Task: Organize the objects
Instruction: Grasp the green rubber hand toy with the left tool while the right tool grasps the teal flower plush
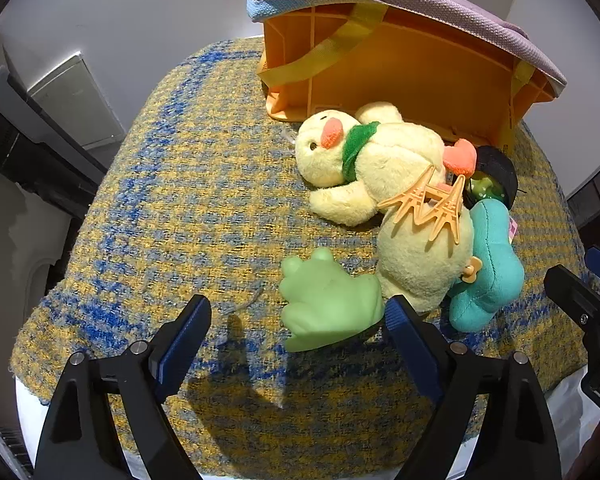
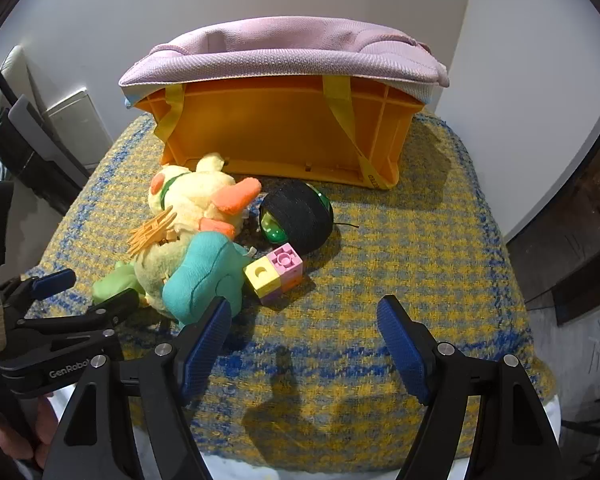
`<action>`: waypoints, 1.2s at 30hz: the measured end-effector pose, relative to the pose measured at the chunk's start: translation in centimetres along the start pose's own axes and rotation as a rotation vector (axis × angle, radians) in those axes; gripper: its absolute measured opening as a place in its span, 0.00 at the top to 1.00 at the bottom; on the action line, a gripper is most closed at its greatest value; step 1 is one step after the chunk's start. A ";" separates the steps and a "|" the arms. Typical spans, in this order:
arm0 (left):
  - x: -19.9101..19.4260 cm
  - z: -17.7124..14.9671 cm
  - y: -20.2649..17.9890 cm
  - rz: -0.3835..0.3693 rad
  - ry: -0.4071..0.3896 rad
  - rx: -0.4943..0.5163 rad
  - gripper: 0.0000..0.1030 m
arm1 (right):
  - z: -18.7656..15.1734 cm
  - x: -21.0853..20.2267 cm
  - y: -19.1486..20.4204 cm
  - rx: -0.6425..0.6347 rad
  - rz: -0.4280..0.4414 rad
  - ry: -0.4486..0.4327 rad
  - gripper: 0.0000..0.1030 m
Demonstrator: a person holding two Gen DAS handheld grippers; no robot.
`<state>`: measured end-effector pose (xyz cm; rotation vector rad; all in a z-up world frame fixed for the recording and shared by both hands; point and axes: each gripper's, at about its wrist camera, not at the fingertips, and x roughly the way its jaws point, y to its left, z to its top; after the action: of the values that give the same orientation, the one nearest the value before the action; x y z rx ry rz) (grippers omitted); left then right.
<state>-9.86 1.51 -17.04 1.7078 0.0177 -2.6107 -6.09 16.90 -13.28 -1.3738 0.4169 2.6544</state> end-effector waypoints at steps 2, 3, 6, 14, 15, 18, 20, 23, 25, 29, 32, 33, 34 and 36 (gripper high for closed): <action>0.0 0.0 -0.3 -0.012 -0.008 0.002 0.22 | 0.0 0.1 -0.1 0.005 0.002 0.004 0.27; 0.0 0.1 -0.4 -0.014 -0.011 0.006 0.26 | 0.0 0.2 -0.2 0.008 0.003 0.006 0.27; 0.0 0.3 -0.7 -0.037 -0.021 0.009 0.38 | 0.0 0.2 -0.5 0.017 0.002 0.008 0.27; -0.1 0.1 -0.6 -0.071 -0.034 0.003 0.52 | 0.0 0.2 -0.6 0.028 0.001 0.019 0.27; -0.2 0.1 -0.6 -0.069 -0.034 0.003 0.52 | 0.0 0.2 -0.5 0.027 0.002 0.018 0.27; -0.6 0.0 -0.2 -0.062 -0.039 -0.003 0.52 | 0.1 -0.1 -0.3 0.021 0.007 0.014 0.27; -0.9 0.0 0.2 -0.056 -0.042 -0.012 0.53 | 0.2 -0.3 -0.1 0.018 0.011 0.010 0.27; -1.4 -0.1 1.2 -0.047 -0.046 -0.030 0.52 | 0.3 -0.5 0.4 0.015 0.026 0.005 0.27; -1.8 -0.2 1.6 -0.038 -0.052 -0.035 0.52 | 0.4 -0.7 0.8 0.011 0.038 0.003 0.27; -3.0 -0.5 2.4 -0.005 -0.068 -0.036 0.52 | 0.5 -0.7 1.8 0.005 0.067 0.006 0.27; -3.4 -0.9 3.3 0.023 -0.063 -0.050 0.52 | 0.6 -0.4 2.8 0.000 0.090 0.014 0.27; -3.5 -1.0 3.6 0.025 -0.060 -0.056 0.52 | 0.7 -0.3 3.0 -0.001 0.095 0.017 0.27; -3.7 -1.3 3.8 0.027 -0.056 -0.062 0.52 | 0.7 -0.1 3.4 -0.001 0.102 0.020 0.27; -3.8 -1.6 4.5 0.030 -0.048 -0.072 0.52 | 0.8 0.2 4.0 -0.004 0.109 0.029 0.27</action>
<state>-6.73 -2.91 -14.23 1.6098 0.0836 -2.5955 -7.79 13.36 -12.25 -1.4321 0.5046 2.7251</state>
